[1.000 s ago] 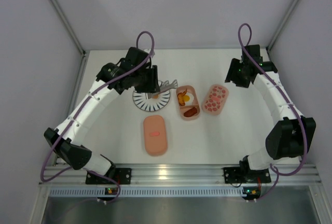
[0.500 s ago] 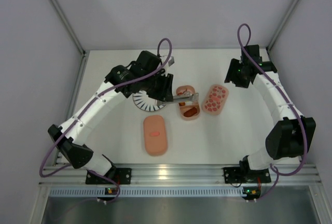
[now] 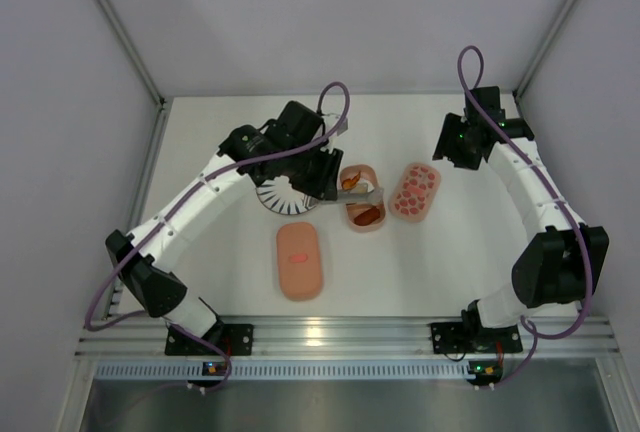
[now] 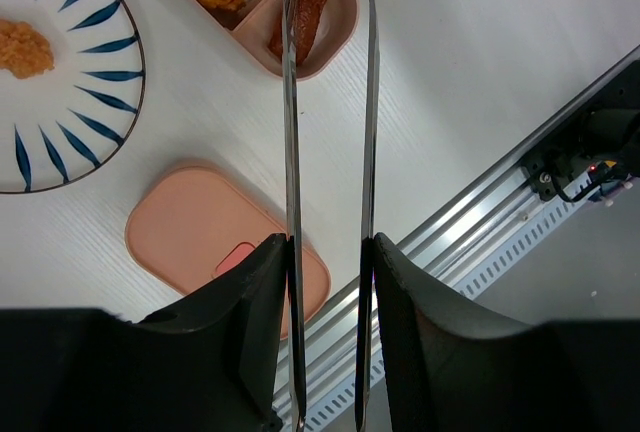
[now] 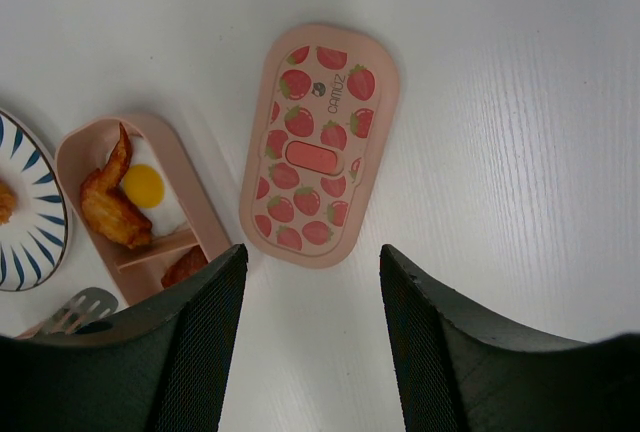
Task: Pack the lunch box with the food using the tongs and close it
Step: Pick up the fake food from the packing box.
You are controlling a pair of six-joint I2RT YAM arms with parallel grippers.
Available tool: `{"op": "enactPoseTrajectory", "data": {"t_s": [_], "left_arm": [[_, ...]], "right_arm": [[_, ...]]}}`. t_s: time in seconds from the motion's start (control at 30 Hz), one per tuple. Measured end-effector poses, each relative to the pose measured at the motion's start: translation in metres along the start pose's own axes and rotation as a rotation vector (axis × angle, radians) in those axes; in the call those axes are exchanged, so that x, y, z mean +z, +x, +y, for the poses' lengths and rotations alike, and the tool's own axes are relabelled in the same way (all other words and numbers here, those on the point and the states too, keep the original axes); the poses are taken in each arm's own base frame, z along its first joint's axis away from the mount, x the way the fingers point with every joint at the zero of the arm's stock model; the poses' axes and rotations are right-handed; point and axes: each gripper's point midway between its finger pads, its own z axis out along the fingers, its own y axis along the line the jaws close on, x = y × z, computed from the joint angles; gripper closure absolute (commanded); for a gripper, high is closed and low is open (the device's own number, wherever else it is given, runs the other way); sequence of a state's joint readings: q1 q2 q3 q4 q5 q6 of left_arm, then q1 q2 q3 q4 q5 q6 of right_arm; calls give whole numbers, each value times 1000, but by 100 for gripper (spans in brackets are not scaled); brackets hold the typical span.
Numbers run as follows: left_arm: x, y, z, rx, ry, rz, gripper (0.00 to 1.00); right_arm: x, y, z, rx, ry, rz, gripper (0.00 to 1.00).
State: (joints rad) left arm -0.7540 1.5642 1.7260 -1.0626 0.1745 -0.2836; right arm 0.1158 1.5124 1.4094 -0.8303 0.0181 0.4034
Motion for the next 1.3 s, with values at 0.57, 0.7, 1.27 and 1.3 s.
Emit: {"op": "enactPoseTrajectory", "data": {"t_s": [0.57, 0.7, 1.27, 1.3], "left_arm": [[13, 16, 8, 42, -22, 57, 58], [18, 20, 10, 47, -30, 72, 58], [37, 25, 17, 51, -55, 116, 59], [38, 25, 17, 53, -55, 116, 59]], "right_arm": [[0, 0, 0, 0, 0, 1, 45], [0, 1, 0, 0, 0, 1, 45], [3, 8, -4, -1, 10, 17, 45], [2, 9, -4, -1, 11, 17, 45]]}}
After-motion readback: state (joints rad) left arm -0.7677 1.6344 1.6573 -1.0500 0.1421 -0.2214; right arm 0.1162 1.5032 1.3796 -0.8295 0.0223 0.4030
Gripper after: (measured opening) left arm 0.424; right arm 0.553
